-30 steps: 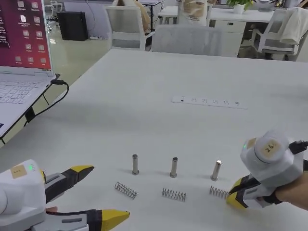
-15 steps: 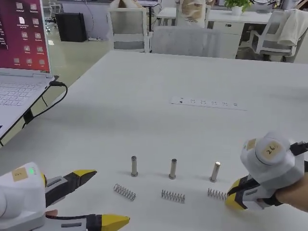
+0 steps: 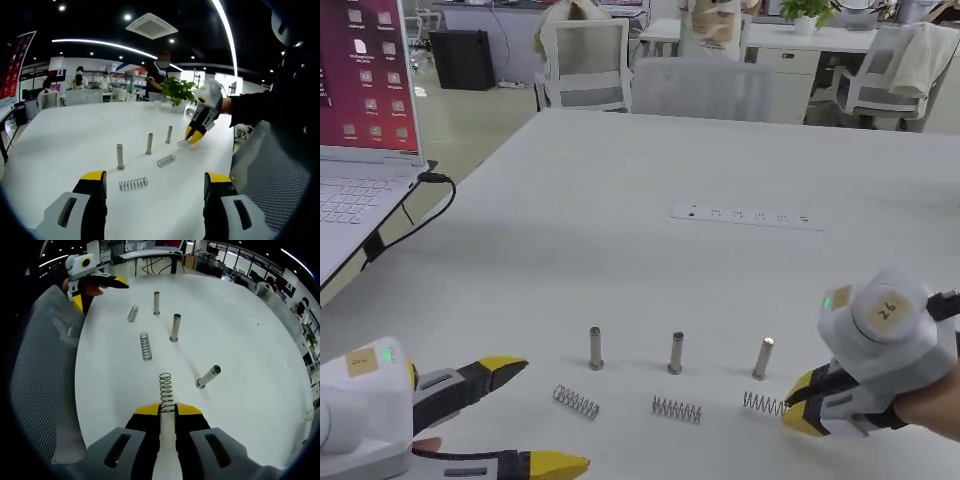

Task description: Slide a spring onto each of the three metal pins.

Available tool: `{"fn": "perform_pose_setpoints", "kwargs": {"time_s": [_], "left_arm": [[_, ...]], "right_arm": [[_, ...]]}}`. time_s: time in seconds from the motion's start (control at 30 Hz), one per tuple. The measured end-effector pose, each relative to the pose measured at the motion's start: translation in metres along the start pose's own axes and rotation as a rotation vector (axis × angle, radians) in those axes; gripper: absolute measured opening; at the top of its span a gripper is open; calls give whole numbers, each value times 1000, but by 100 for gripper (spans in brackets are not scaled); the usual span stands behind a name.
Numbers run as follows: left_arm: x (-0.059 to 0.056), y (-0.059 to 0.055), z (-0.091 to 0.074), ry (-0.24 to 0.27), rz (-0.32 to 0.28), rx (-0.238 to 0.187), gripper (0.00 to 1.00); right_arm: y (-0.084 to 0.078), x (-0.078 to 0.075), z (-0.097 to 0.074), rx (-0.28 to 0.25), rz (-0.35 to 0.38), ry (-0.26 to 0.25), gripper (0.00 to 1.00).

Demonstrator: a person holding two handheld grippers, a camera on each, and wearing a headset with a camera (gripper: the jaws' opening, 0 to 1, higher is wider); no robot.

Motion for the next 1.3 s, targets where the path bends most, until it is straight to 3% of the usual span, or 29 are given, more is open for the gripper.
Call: {"fn": "perform_pose_setpoints", "kwargs": {"time_s": [0.47,1.3], "left_arm": [[1,6,10,-70,27,15,71],[-13,14,33,-194,56,36,52]], "right_arm": [[25,14,2,-21,-55,51,8],[63,49,12,-53,-156,167,8]]}}
Point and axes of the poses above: the centre of the closed fingertips' face, and the gripper's own axes: z roughly forward along the fingers, x roughly to its left, y roughly out of its top, the point moved 3 cm from there along -z, roughly backward along the fingers, and after that the axes turned 13 degrees about -x, right-handed, at the moved point
